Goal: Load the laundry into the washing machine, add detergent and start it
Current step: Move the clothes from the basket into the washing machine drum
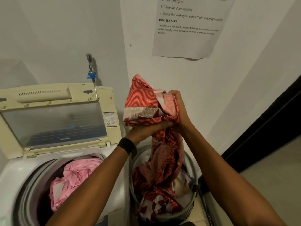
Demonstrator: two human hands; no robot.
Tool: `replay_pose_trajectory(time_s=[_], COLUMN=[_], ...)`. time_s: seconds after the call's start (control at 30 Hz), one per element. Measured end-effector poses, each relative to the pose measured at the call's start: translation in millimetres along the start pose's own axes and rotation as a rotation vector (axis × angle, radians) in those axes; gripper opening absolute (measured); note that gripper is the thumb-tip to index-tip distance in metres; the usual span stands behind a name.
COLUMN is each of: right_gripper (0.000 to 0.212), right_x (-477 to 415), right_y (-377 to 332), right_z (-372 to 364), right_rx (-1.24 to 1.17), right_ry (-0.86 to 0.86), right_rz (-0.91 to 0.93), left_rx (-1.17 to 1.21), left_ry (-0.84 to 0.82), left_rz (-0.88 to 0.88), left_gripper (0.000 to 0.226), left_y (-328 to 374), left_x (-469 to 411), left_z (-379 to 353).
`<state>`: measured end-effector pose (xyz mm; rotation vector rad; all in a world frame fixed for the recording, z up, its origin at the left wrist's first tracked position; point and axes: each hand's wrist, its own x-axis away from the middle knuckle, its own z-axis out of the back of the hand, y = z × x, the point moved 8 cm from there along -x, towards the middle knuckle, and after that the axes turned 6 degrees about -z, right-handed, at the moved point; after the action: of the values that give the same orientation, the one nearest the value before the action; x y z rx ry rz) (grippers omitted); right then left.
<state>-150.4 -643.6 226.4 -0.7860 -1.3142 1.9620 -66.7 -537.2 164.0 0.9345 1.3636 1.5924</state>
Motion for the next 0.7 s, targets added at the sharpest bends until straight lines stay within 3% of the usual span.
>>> replay_pose_trajectory(time_s=[0.07, 0.2, 0.23, 0.33, 0.4, 0.47, 0.53, 0.6, 0.63, 0.7], right_gripper=[0.048, 0.041, 0.041, 0.046, 0.070, 0.084, 0.049, 0.012, 0.004, 0.016], right_x=[0.7, 5.1, 11.4, 26.9, 51.9, 84.0, 107.0, 107.4, 101.7, 81.6], right_y=[10.1, 3.7, 8.3, 28.7, 74.9, 130.0, 161.6, 168.2, 158.0, 125.2], right_z=[-1.1, -1.7, 5.5, 18.5, 7.9, -21.0, -46.4, -39.8, -26.2, 4.6], right_rx=[-0.013, 0.049, 0.057, 0.110, 0.100, -0.045, -0.109, -0.066, -0.037, -0.046], right_ry=[-0.073, -0.414, -0.410, -0.059, -0.001, -0.154, -0.257, -0.110, -0.012, 0.124], right_rz=[-0.148, -0.012, 0.027, 0.193, 0.040, -0.246, -0.402, -0.378, -0.335, -0.245], left_rx=[0.016, 0.216, 0.241, 0.288, 0.341, 0.381, 0.378, 0.350, 0.348, 0.337], left_ry=[0.135, 0.409, 0.447, 0.513, 0.524, 0.520, 0.517, 0.516, 0.522, 0.530], left_rz=[0.040, 0.149, 0.138, 0.111, 0.107, 0.115, 0.115, 0.119, 0.121, 0.143], left_gripper=[0.101, 0.091, 0.085, 0.052, 0.036, 0.024, 0.029, 0.042, 0.047, 0.054], left_y=[-7.0, -23.2, -23.9, -25.6, -26.6, -24.9, -25.2, -25.3, -26.3, -30.2], left_x=[2.9, 7.8, 7.5, 0.4, -6.0, -9.1, -10.5, -9.7, -9.1, -6.6], left_z=[1.1, 17.4, 20.1, 26.0, 29.2, 29.6, 30.2, 32.0, 34.4, 38.8])
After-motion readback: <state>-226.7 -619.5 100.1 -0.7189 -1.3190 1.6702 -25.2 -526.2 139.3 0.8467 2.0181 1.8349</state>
